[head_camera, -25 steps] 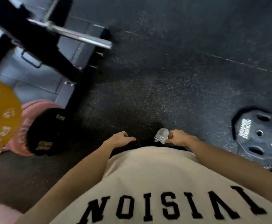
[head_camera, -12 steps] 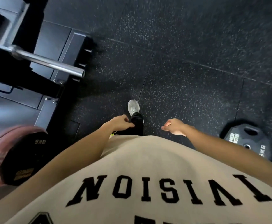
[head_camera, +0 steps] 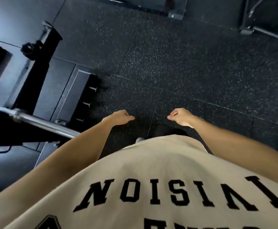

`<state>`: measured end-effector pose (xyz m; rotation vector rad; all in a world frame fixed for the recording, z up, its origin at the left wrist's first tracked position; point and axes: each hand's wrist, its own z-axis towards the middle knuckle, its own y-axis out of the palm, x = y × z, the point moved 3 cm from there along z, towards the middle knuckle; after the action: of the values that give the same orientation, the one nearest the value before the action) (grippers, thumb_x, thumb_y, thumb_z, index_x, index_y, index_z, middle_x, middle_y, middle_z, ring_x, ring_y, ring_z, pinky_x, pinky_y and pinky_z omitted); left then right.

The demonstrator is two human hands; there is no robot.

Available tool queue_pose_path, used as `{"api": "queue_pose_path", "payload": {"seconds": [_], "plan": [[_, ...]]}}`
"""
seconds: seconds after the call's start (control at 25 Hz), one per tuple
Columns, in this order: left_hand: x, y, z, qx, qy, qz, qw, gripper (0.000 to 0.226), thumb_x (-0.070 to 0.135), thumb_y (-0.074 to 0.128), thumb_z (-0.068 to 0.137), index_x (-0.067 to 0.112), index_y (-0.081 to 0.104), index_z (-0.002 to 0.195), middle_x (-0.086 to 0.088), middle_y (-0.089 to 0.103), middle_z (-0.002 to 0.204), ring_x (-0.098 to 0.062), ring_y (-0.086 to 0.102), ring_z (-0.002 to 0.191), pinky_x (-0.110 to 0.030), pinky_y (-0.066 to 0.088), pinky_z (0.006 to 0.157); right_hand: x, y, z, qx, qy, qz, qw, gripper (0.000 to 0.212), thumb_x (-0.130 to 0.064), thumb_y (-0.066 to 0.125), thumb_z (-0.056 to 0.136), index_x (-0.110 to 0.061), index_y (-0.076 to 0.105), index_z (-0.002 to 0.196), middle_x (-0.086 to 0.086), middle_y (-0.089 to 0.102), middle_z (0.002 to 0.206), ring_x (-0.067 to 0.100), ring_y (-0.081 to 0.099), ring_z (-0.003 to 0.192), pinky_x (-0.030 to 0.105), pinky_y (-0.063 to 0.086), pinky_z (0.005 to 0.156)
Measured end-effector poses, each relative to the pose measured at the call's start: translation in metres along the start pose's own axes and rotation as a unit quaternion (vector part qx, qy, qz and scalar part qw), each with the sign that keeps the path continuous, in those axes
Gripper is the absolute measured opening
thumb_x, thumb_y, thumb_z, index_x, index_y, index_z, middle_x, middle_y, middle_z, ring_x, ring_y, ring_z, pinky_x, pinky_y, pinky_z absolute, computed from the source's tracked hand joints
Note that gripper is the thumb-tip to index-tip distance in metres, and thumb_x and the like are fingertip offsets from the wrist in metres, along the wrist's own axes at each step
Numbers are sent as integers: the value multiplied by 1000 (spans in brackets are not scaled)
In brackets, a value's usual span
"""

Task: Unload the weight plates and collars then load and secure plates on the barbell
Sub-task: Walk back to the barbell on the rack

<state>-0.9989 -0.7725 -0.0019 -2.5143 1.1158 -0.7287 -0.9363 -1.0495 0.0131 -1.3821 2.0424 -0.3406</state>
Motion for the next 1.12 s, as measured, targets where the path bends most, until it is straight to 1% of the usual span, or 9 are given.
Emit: {"api": "queue_pose_path", "payload": {"seconds": [0.16,0.32,0.4,0.48,0.56,0.72,0.96,1.04,1.12], "plan": [[15,-56,63,-17,-29,0,999,62,59,56,91,17,51,137,-7,52,140,-28,51,125,-43,41,106,-49,-32,78,-19,-14,-30,999,38,-35,67,89,-13,63,120,8,64,124,25,59,113,31,43,92],[39,-119,127,-39,-61,13,997,65,59,56,91,14,52,137,-6,54,140,-29,52,126,-40,41,105,-101,-85,164,-90,-10,-94,991,37,-37,67,88,-14,65,118,7,65,123,23,60,111,30,45,93],[51,-165,156,-29,-69,-10,997,65,63,56,86,16,58,130,-6,59,133,-28,56,120,-38,45,101,-142,-130,206,-106,-23,-115,987,36,-36,66,89,-13,67,116,7,67,120,24,61,110,31,46,92],[61,-220,187,9,-83,-46,995,65,70,56,79,17,64,116,-6,66,124,-27,61,109,-35,48,94,-193,-178,249,-83,-48,-105,990,36,-36,66,89,-13,66,117,7,66,120,24,60,110,31,45,92],[71,-277,212,53,-92,-95,990,52,64,56,85,17,64,106,-10,67,119,-28,62,105,-33,48,88,-247,-224,290,-61,-75,-100,990,37,-37,65,90,-14,65,118,6,65,122,24,59,110,33,45,95],[87,-368,253,80,-108,-168,977,52,53,49,97,12,55,129,-8,59,127,-30,56,116,-37,46,98,-335,-273,362,-79,-106,-114,985,34,-39,62,91,-16,63,117,4,63,119,23,57,108,37,46,97],[61,-475,340,35,-129,-184,974,50,51,51,96,14,57,128,-3,61,128,-28,58,115,-39,46,101,-439,-298,468,-156,-79,-209,962,37,-36,61,93,-14,62,123,6,59,128,24,55,118,35,43,100],[51,-532,362,39,-133,-211,968,47,48,50,97,14,57,128,-3,60,129,-28,57,116,-39,46,102,-492,-317,508,-154,-69,-225,960,35,-38,63,92,-16,63,120,6,60,127,23,55,116,34,43,99],[41,-588,377,53,-137,-219,965,48,47,49,99,14,54,133,-6,57,136,-29,55,119,-39,45,103,-548,-338,543,-125,-77,-214,966,27,-39,66,89,-19,65,107,5,64,121,22,58,109,35,45,97]]}}
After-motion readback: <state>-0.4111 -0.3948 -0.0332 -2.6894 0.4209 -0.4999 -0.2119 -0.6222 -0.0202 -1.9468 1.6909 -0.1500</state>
